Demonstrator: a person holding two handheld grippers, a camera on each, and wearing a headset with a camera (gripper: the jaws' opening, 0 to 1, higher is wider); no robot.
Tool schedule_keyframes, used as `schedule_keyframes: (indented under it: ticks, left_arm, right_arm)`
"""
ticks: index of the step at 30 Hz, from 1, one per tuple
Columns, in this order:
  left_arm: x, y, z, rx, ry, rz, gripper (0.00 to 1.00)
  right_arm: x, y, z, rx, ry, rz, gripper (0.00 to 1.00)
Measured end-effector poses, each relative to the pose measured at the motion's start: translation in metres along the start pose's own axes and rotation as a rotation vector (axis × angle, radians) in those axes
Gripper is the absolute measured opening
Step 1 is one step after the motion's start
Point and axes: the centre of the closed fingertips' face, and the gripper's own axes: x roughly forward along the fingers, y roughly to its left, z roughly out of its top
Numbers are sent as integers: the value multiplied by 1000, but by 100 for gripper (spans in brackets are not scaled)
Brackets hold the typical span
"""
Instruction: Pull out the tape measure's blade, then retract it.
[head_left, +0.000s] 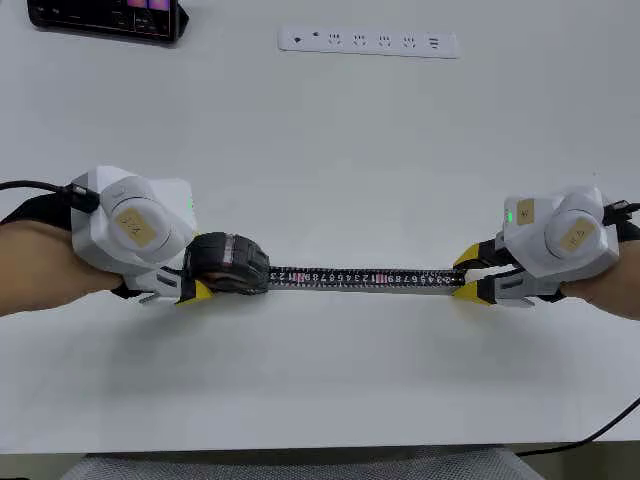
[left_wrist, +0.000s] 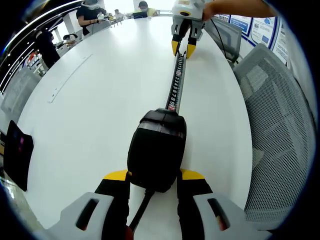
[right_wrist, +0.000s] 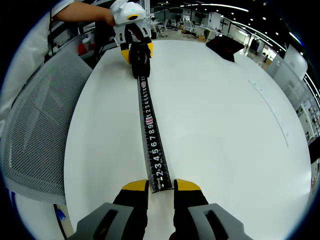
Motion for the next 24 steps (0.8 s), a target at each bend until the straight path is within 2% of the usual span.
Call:
schedule_keyframes:
  ticks: [7, 10, 13, 14, 15, 19, 24]
  left_arm:
    - [-4, 4, 0, -26, -19, 19, 34]
    - [-6, 4, 3, -45, -32, 22, 37]
    - [-8, 4, 1, -64, -33, 28, 39]
    - [-9, 4, 2, -67, -40, 33, 39]
    - [-11, 4, 4, -95, -56, 36, 41]
    - [-17, 5, 6, -114, -74, 59, 43]
    - [-25, 8, 12, -157, -132, 85, 45]
  right_arm:
    - [-2, -1, 3, 13, -16, -15, 18]
    - [-5, -2, 10, 50, -57, -21, 18]
    - [-6, -2, 12, 71, -70, -31, 20]
    - [-6, -2, 13, 80, -74, -35, 22]
    - [-6, -1, 14, 95, -80, -35, 23]
    - [-8, 1, 17, 128, -106, -50, 26]
    - [-11, 3, 20, 180, -139, -77, 31]
